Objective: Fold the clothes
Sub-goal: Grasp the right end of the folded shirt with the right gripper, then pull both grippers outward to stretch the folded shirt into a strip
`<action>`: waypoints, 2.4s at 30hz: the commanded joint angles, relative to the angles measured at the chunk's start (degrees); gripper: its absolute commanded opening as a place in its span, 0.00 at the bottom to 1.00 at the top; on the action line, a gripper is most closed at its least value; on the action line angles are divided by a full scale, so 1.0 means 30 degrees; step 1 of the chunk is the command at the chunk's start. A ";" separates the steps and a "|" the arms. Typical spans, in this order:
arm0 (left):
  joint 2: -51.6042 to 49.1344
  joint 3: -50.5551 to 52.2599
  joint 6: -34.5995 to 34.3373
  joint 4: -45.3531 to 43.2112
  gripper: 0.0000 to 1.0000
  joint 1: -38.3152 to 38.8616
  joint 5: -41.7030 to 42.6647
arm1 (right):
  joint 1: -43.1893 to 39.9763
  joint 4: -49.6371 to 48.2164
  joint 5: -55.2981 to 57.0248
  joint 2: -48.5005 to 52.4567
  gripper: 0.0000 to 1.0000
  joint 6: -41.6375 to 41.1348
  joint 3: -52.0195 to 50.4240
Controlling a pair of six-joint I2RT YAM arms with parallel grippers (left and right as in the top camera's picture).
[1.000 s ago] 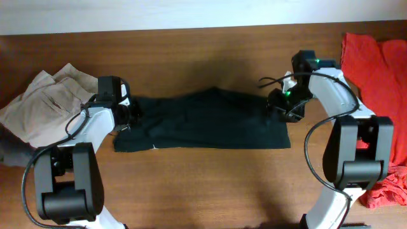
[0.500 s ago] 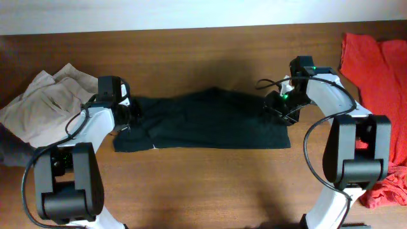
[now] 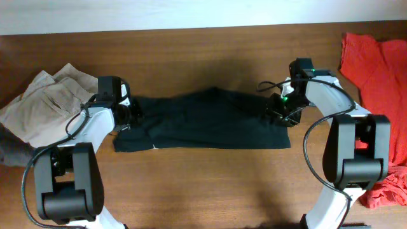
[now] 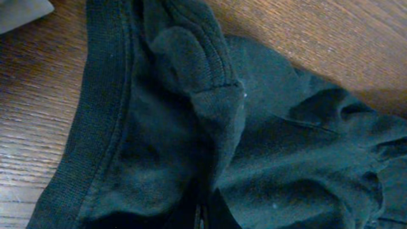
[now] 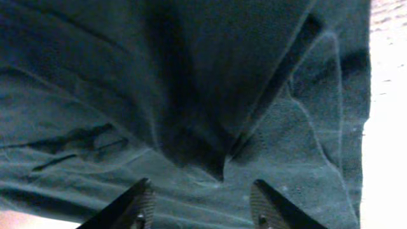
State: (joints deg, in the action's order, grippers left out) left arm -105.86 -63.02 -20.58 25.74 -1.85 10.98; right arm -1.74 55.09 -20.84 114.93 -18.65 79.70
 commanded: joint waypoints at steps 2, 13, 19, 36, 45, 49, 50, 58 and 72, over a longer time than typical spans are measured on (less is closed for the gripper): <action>0.0546 -0.0350 0.0386 0.0029 0.00 -0.0131 0.0284 | -0.0058 -0.0328 0.0240 0.0066 0.45 -0.0102 -0.0459; 0.0546 -0.0350 0.0750 0.0022 0.01 -0.0131 0.0277 | -0.0124 -0.1581 0.0189 0.0058 0.04 0.0124 -0.0583; 0.0546 -0.0350 0.0765 0.0102 0.01 -0.0153 0.0277 | -0.1093 -0.0816 0.0831 -0.0087 0.04 0.1202 -0.0466; 0.0882 -0.0474 0.0823 0.1027 0.01 -0.0845 0.0277 | -0.2302 -0.0226 0.0823 -0.0685 0.04 0.3293 -0.0423; 0.1982 -0.0517 0.1545 0.1166 0.05 -0.1515 0.0284 | -0.2302 -0.0306 0.0823 -0.0685 0.04 0.3286 -0.0423; 0.1974 -0.0517 0.2076 0.0874 0.15 -0.1537 0.0117 | -0.2302 -0.0299 0.0823 -0.0685 0.04 0.3286 -0.0423; 0.1974 -0.0517 0.2266 0.0831 0.19 -0.1530 -0.0357 | -0.2302 -0.0306 0.0823 -0.0685 0.04 0.3286 -0.0423; 0.1974 -0.0517 0.2404 0.0940 0.35 -0.1778 -0.1996 | -0.2302 -0.0299 0.0831 -0.0685 0.04 0.3286 -0.0423; 0.1974 -0.0517 0.2477 0.1297 0.01 -0.2193 -0.2084 | -0.2310 -0.0299 0.1188 -0.0685 0.08 0.3293 -0.0423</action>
State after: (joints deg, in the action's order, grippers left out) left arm -101.19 -63.55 -13.67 29.56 -8.23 5.32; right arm -8.49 54.19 -18.63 114.80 -9.04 78.35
